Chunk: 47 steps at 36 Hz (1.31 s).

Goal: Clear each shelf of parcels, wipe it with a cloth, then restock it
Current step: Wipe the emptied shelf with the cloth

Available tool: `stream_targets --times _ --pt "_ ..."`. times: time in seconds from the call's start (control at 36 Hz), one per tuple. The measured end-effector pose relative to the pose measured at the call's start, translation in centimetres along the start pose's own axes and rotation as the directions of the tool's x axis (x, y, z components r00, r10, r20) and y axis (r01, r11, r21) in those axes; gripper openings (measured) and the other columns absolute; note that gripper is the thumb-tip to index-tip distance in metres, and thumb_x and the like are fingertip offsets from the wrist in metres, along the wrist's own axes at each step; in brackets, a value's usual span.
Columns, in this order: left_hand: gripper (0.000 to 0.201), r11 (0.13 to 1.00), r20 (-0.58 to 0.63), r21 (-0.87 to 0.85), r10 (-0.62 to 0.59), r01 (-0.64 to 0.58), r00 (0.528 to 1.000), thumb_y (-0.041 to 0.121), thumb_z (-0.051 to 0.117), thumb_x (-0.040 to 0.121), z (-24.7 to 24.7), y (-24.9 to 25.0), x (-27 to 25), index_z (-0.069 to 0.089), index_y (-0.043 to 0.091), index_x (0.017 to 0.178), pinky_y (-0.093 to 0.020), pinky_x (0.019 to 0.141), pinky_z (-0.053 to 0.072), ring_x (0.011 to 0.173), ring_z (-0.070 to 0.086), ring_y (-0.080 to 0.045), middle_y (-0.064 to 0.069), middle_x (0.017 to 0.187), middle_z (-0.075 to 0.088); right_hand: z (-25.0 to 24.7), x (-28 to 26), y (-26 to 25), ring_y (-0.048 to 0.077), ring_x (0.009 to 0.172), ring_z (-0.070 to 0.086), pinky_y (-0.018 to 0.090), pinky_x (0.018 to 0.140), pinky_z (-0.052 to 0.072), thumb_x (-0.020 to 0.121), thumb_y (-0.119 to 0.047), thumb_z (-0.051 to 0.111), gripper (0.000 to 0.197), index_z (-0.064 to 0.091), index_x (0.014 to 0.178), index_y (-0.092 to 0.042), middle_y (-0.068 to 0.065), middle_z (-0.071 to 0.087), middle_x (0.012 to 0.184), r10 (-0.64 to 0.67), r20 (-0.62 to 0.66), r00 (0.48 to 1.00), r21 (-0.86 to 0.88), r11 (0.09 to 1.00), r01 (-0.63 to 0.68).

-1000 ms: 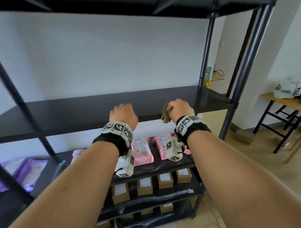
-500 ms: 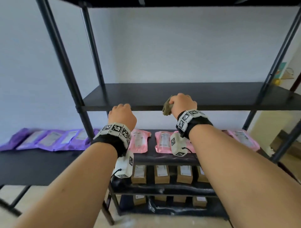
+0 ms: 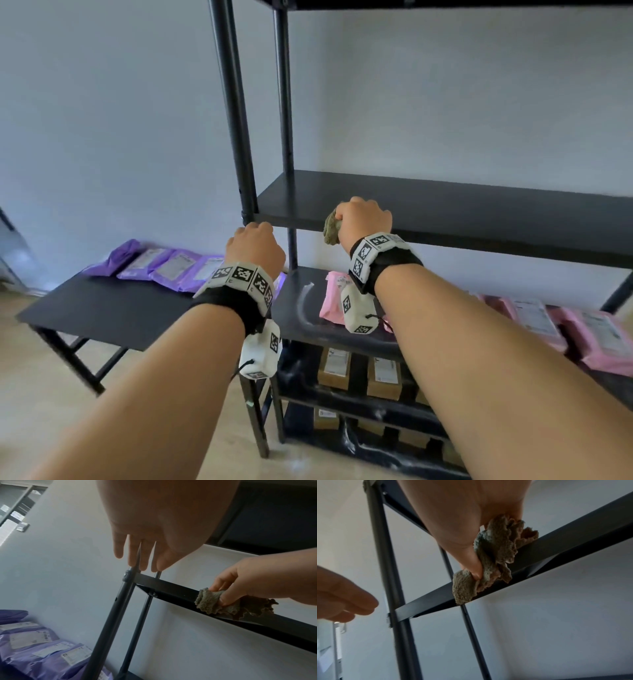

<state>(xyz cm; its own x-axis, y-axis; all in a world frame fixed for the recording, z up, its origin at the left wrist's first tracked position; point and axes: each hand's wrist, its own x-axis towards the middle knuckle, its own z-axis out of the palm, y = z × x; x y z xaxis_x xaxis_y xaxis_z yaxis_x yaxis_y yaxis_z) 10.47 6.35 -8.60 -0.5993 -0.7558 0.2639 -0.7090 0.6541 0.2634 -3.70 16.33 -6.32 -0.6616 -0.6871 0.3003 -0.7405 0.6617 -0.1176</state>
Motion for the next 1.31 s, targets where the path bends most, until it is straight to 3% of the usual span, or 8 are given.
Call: stream_targets --times 0.39,0.5,0.58,0.69,0.83,0.94,1.17,1.31 --pt "0.041 0.994 0.025 0.025 -0.11 0.11 0.994 0.01 0.04 0.092 -1.4 -3.2 2.1 0.05 0.012 0.131 -0.04 0.102 0.039 0.121 0.046 -0.029 -0.009 0.129 0.053 2.5 3.9 -6.6 0.026 0.111 0.052 0.04 0.089 0.043 0.087 -0.019 0.061 0.03 0.066 0.115 -0.026 0.001 0.059 0.114 -0.248 -0.038 0.968 0.062 0.966 0.25" --pt "0.042 0.99 0.025 0.02 -0.138 0.137 0.99 0.01 0.04 0.092 -1.5 -3.1 2.7 0.048 0.012 0.133 -0.04 0.103 0.039 0.122 0.045 -0.029 -0.009 0.13 0.052 2.1 5.3 -6.6 0.023 0.1 0.062 0.035 0.084 0.05 0.089 -0.022 0.057 0.023 0.072 0.104 -0.028 -0.003 0.068 0.104 -0.151 -0.011 0.988 0.212 0.966 0.15" --pt "0.043 0.989 0.014 0.009 -0.146 0.146 0.989 0.01 0.04 0.091 -1.7 -3.0 3.2 0.048 0.013 0.133 -0.039 0.102 0.038 0.122 0.045 -0.028 -0.009 0.13 0.052 1.8 6.5 -7.0 0.021 0.097 0.064 0.03 0.077 0.05 0.089 -0.021 0.054 0.027 0.071 0.11 -0.028 -0.005 0.069 0.104 -0.095 -0.021 0.995 0.325 0.941 0.097" --pt "0.043 0.987 0.015 -0.015 -0.161 0.162 0.987 0.009 0.039 0.09 -1.7 -3.3 3.7 0.048 0.014 0.133 -0.04 0.102 0.039 0.124 0.043 -0.027 -0.007 0.132 0.05 1.6 8.5 -7.9 0.026 0.093 0.064 0.03 0.068 0.048 0.092 -0.022 0.05 0.022 0.069 0.102 -0.021 0.002 0.068 0.095 0.016 -0.078 0.997 0.391 0.92 0.016" --pt "0.042 0.986 -0.007 0.001 -0.169 0.169 0.986 0.008 0.039 0.091 -1.4 -4.5 3.7 0.049 0.014 0.131 -0.039 0.097 0.041 0.122 0.044 -0.025 -0.006 0.13 0.051 1.3 10.1 -9.8 0.032 0.11 0.06 0.036 0.083 0.047 0.101 -0.029 0.041 0.035 0.063 0.115 -0.006 0.013 0.065 0.117 0.107 0.115 0.988 0.443 0.884 -0.147" --pt "0.045 0.986 0.002 -0.014 -0.168 0.168 0.986 0.004 0.038 0.09 -1.3 -5.9 4.1 0.048 0.013 0.133 -0.037 0.1 0.04 0.122 0.044 -0.025 -0.007 0.132 0.05 1.8 10.0 -10.7 0.031 0.109 0.06 0.038 0.093 0.049 0.099 -0.026 0.044 0.031 0.064 0.11 -0.006 0.012 0.064 0.119 0.075 0.213 0.974 0.366 0.918 -0.151" --pt "0.044 0.985 0.027 -0.049 -0.164 0.166 0.986 0.004 0.038 0.089 -1.8 -9.1 5.5 0.049 0.011 0.131 -0.039 0.101 0.04 0.122 0.045 -0.027 -0.009 0.132 0.05 3.0 8.6 -10.9 0.026 0.118 0.047 0.047 0.103 0.031 0.093 -0.021 0.043 0.034 0.061 0.122 -0.023 0.003 0.06 0.12 0.062 -0.076 0.995 0.198 0.979 -0.046" --pt "0.045 0.992 0.04 -0.065 -0.109 0.112 0.993 0.004 0.039 0.088 -2.3 -11.6 6.5 0.049 0.011 0.131 -0.039 0.102 0.04 0.122 0.045 -0.028 -0.009 0.132 0.049 3.2 7.1 -12.6 0.023 0.111 0.051 0.039 0.096 0.035 0.089 -0.011 0.047 0.033 0.065 0.114 -0.022 0.001 0.061 0.112 0.08 -0.343 0.936 0.321 0.946 0.037"
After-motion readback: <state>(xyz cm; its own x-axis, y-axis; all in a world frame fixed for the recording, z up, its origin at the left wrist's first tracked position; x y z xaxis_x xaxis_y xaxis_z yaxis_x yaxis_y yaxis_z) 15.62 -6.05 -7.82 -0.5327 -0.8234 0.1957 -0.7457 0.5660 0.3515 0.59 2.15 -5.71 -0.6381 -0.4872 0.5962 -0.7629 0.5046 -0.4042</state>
